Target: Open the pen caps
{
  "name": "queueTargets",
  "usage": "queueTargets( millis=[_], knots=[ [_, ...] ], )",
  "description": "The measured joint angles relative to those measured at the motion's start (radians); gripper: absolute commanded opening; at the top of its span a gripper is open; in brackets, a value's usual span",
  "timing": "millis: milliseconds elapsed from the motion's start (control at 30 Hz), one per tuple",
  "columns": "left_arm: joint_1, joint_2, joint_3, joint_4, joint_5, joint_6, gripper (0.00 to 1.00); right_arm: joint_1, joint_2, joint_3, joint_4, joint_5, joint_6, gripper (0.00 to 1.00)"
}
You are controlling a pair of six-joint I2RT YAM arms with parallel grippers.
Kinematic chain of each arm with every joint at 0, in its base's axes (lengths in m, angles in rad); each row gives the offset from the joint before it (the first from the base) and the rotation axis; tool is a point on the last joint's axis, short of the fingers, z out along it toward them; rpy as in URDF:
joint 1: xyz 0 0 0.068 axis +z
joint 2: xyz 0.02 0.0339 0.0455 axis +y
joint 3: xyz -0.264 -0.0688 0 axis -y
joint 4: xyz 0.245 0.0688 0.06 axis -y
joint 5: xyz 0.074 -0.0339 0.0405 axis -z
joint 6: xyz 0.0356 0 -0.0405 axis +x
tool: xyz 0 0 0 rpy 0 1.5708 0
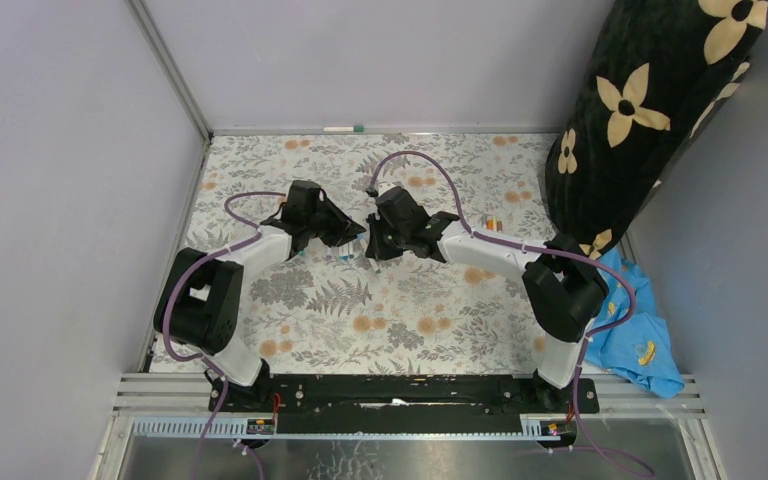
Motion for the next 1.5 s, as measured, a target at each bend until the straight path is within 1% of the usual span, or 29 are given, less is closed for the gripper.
queueTargets(
  millis=[33,167,200,267,300,367,467,800,1033,1267,1367,1467,1500],
  knots=[
    [0.000,-0.001,0.000,0.000,0.000,0.001,0.00,0.000,-0.001,0.000,-0.002,0.000,0.000,0.00],
    [-0.001,-0.003,0.000,0.000,0.000,0.006,0.00,0.000,-0.003,0.000,-0.003,0.000,0.000,0.00],
    [-0.002,-0.003,0.000,0.000,0.000,0.009,0.00,0.000,-0.003,0.000,-0.003,0.000,0.000,0.03],
    [-0.002,-0.005,0.000,0.000,0.000,0.013,0.00,0.000,-0.004,0.000,-0.005,0.000,-0.001,0.14],
    [-0.003,-0.007,0.000,0.000,-0.001,0.016,0.00,0.000,-0.005,0.000,-0.005,-0.001,-0.001,0.17],
    [-0.004,-0.011,0.000,0.000,-0.002,0.020,0.00,0.000,-0.005,0.001,-0.005,-0.004,-0.001,0.21],
    [-0.006,-0.024,0.000,-0.002,-0.004,0.025,0.00,0.000,-0.005,0.007,-0.007,-0.011,-0.003,0.24],
    [-0.005,-0.073,0.000,-0.008,-0.019,0.039,0.00,-0.002,-0.003,0.043,-0.029,-0.027,-0.003,0.24],
    [-0.003,-0.074,0.001,-0.017,-0.030,0.041,0.00,-0.003,0.016,0.057,-0.029,-0.044,-0.001,0.25],
    [-0.003,-0.074,0.003,-0.020,-0.028,0.037,0.00,-0.005,0.025,0.064,-0.016,-0.055,0.004,0.29],
    [-0.003,-0.074,0.009,-0.019,-0.028,0.035,0.00,-0.005,0.025,0.064,-0.003,-0.060,0.005,0.29],
    [-0.003,-0.074,0.011,-0.019,-0.027,0.034,0.00,-0.006,0.025,0.064,0.001,-0.060,0.006,0.27],
    [-0.003,-0.074,0.011,-0.019,-0.027,0.033,0.00,-0.006,0.026,0.064,0.001,-0.060,0.006,0.22]
  ],
)
